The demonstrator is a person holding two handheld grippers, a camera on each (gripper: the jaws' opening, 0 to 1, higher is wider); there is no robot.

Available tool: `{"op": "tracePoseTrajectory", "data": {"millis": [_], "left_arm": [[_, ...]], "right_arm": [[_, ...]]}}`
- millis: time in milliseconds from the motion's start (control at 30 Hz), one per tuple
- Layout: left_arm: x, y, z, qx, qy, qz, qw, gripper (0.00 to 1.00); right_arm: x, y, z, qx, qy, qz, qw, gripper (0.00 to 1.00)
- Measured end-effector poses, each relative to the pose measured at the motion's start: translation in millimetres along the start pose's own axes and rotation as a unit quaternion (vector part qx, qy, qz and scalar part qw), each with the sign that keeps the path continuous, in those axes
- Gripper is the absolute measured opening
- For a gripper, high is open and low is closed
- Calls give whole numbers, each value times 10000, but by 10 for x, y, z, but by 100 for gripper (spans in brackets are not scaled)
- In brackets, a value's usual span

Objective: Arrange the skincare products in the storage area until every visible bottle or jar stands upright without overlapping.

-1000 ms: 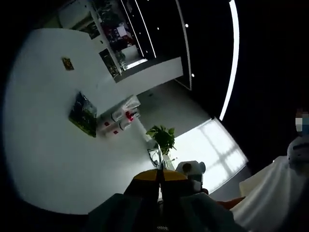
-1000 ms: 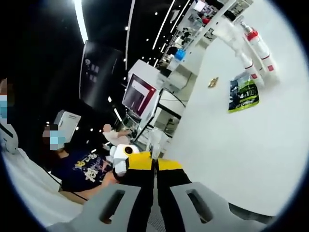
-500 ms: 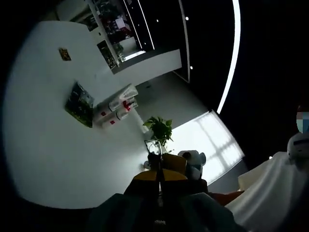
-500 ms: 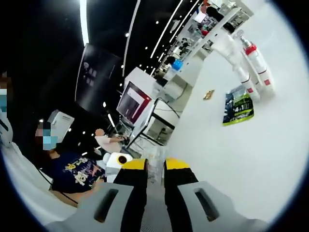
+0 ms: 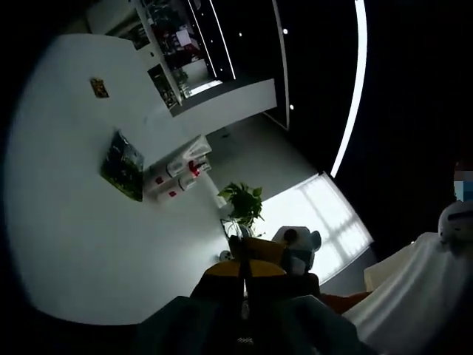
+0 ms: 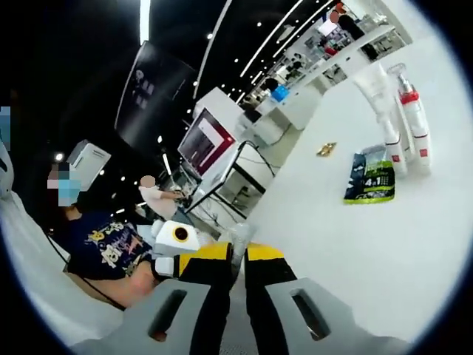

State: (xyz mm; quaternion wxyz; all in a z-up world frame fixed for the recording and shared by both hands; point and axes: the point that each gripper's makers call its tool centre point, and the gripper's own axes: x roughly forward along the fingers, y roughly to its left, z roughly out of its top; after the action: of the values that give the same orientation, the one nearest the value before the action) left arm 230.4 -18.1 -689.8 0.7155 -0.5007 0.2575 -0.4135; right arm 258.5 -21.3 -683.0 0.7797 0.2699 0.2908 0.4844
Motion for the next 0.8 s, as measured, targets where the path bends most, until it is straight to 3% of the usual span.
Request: {"op": "tracePoseTrajectory", "data": {"millis": [133,300,367,567,800], "left_arm": [[-17,26,96,-285,-161,-80,9994,0],[-1,69,132,-199,-138,53,9997,0],[-1,75,188,-185,-188,44,9996,0],[-16,97,326,-192,-386,98,9990,0],[-10,87,339,-300,-395,78,9987,0]], "right_arm": [[-12,-128,62,-207,-53,-301,9993,1],[4,-115,85,-119,-8,-244,9996,1],[-9,-110,135,166,-144,-97,9997,2],[-58,-144,90,128,-19,-84,9999,4],[-16,-115,90,335,-81,49,9994,9]]}}
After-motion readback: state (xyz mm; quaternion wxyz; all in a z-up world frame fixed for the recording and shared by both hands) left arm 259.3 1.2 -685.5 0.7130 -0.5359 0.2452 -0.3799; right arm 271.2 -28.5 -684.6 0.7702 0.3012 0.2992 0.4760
